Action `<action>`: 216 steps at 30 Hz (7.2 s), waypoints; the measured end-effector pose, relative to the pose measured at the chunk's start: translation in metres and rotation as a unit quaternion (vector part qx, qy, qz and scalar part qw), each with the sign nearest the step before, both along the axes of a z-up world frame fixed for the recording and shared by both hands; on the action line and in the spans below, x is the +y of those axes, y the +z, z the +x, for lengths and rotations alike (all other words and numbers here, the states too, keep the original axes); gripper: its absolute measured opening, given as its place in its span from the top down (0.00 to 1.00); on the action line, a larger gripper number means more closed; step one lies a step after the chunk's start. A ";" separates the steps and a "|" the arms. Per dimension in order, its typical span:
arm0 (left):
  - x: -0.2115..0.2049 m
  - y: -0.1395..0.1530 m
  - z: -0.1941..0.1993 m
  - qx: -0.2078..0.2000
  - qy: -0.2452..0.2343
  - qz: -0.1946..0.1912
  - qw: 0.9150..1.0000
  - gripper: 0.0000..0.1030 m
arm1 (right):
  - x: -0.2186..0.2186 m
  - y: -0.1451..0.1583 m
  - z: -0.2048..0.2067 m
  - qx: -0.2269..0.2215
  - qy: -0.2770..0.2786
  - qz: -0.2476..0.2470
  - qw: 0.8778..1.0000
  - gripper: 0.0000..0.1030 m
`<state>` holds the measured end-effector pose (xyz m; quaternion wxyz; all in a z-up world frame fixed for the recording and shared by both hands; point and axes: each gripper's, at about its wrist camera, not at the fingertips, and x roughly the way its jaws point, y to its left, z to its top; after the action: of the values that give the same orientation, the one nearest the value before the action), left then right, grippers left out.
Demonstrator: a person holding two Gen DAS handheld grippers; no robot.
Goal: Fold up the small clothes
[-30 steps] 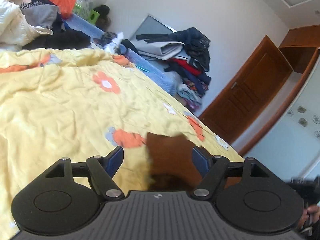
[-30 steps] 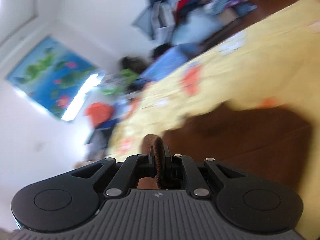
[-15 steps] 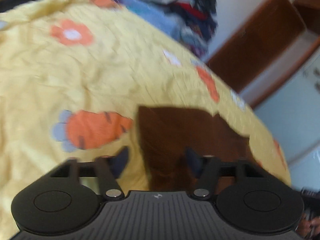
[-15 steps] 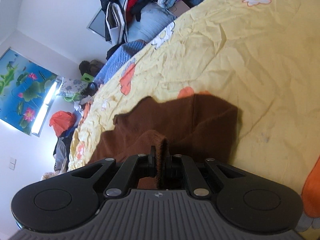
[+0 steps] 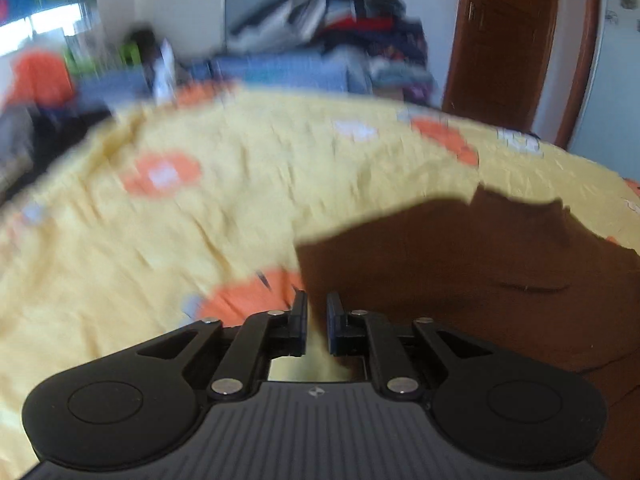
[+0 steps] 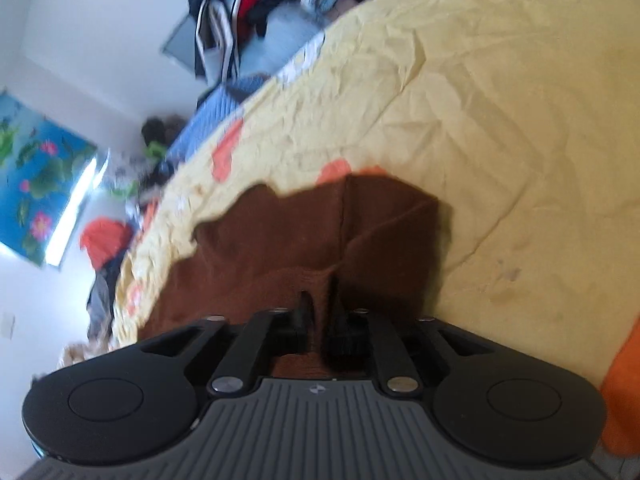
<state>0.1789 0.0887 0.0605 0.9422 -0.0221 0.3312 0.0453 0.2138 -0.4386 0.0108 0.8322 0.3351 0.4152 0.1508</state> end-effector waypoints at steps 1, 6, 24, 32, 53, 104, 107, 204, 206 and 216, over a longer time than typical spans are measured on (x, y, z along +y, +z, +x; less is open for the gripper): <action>-0.001 0.015 -0.008 -0.027 -0.007 -0.001 1.000 0.89 | -0.002 0.010 -0.006 -0.024 -0.012 -0.008 1.000 0.32; -0.042 0.031 -0.007 -0.072 -0.063 -0.021 0.995 0.25 | 0.029 0.045 -0.020 -0.108 -0.023 -0.095 0.989 0.29; -0.049 -0.030 -0.011 -0.009 -0.050 0.019 0.999 0.25 | 0.074 0.011 -0.054 -0.158 0.004 -0.172 0.972 0.20; -0.031 -0.049 0.001 0.029 -0.045 -0.011 0.999 0.18 | 0.094 -0.015 -0.048 -0.146 0.047 -0.275 0.949 0.13; -0.012 -0.048 -0.115 0.034 -0.037 -0.023 0.998 0.14 | 0.071 0.006 -0.130 -0.118 0.031 -0.300 0.946 0.06; 0.015 -0.054 -0.046 -0.012 0.044 -0.107 0.993 0.94 | 0.117 -0.018 -0.122 -0.148 0.079 -0.317 0.933 0.00; 0.007 -0.046 -0.045 0.003 0.038 -0.079 0.996 0.91 | 0.115 -0.018 -0.122 -0.148 0.078 -0.314 0.934 0.00; 0.027 -0.066 -0.289 0.126 -0.053 -0.402 0.905 0.95 | 0.006 -0.018 -0.343 0.068 0.093 0.061 0.992 0.87; 0.030 -0.064 -0.294 0.127 -0.046 -0.377 0.916 0.95 | 0.007 -0.016 -0.345 0.065 0.102 0.047 0.992 0.87; 0.038 -0.032 -0.303 0.126 -0.086 -0.267 0.952 0.93 | -0.003 -0.010 -0.354 0.060 0.104 0.012 0.993 0.73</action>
<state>-0.1238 0.1266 0.0280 0.8528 -0.2383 0.4480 -0.1236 -0.1406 -0.4414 0.0009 0.7814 0.3085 0.4952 0.2214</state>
